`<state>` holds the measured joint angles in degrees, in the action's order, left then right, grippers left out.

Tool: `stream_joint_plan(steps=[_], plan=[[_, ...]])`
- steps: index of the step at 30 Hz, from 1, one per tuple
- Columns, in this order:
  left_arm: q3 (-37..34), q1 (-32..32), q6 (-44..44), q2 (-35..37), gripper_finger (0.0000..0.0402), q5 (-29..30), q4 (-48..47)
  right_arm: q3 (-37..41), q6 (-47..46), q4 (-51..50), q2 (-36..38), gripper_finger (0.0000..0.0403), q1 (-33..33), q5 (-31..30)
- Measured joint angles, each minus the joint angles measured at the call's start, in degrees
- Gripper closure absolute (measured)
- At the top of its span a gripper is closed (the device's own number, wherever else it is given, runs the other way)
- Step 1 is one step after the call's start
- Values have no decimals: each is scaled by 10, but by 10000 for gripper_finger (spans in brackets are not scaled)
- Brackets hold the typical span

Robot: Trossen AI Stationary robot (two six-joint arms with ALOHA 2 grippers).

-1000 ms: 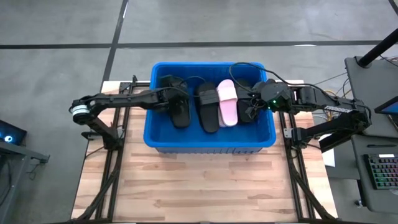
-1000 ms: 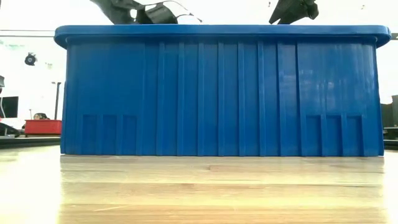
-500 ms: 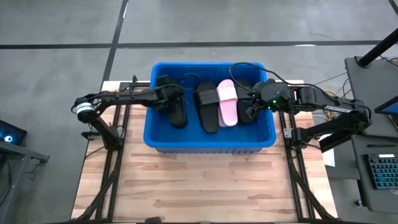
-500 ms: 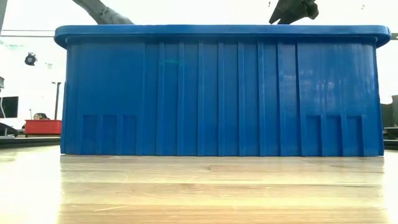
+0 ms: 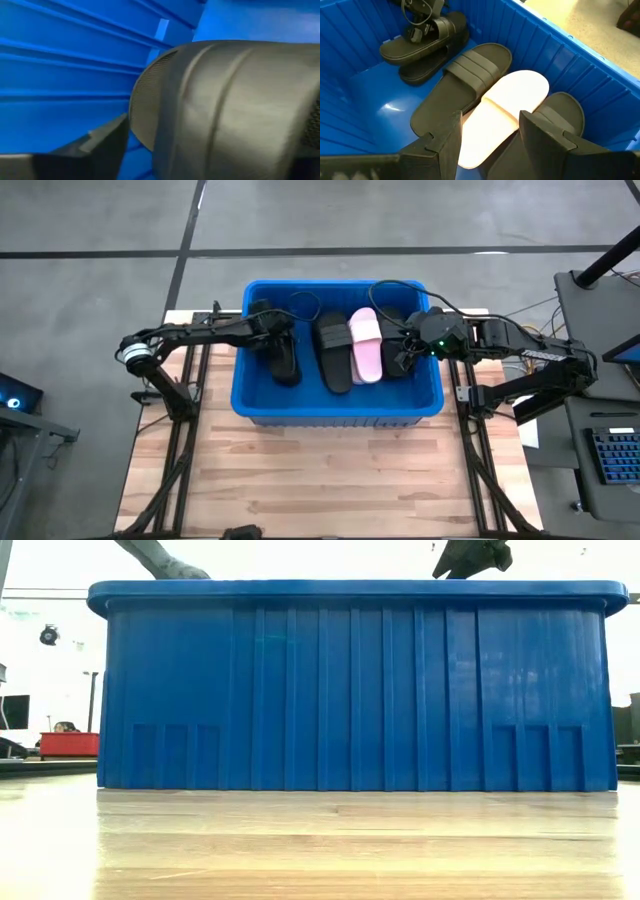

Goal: Pick and place slides into bin
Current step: Put the black slide into the blue bin, then return to Home Position

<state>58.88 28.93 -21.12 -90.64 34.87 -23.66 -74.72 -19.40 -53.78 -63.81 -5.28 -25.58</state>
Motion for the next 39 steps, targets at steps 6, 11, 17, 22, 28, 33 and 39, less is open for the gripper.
stream_joint_plan(steps=[6,11,17,22,28,33,39], plan=[[43,-1,73,6,24,-40,-92,0,0,0,0,216,0,0],[80,-2,104,8,3,-121,-176,0,2,0,0,216,0,0],[131,-10,132,10,2,-160,-255,0,22,0,0,216,0,0],[186,-17,179,24,2,-236,-300,0,42,0,0,216,0,0],[214,-49,394,56,22,-350,-77,0,88,14,0,216,0,-27],[203,-90,461,57,109,-353,249,0,161,67,0,216,0,-99],[205,-144,402,67,276,-352,445,0,194,84,2,216,-3,-168]])
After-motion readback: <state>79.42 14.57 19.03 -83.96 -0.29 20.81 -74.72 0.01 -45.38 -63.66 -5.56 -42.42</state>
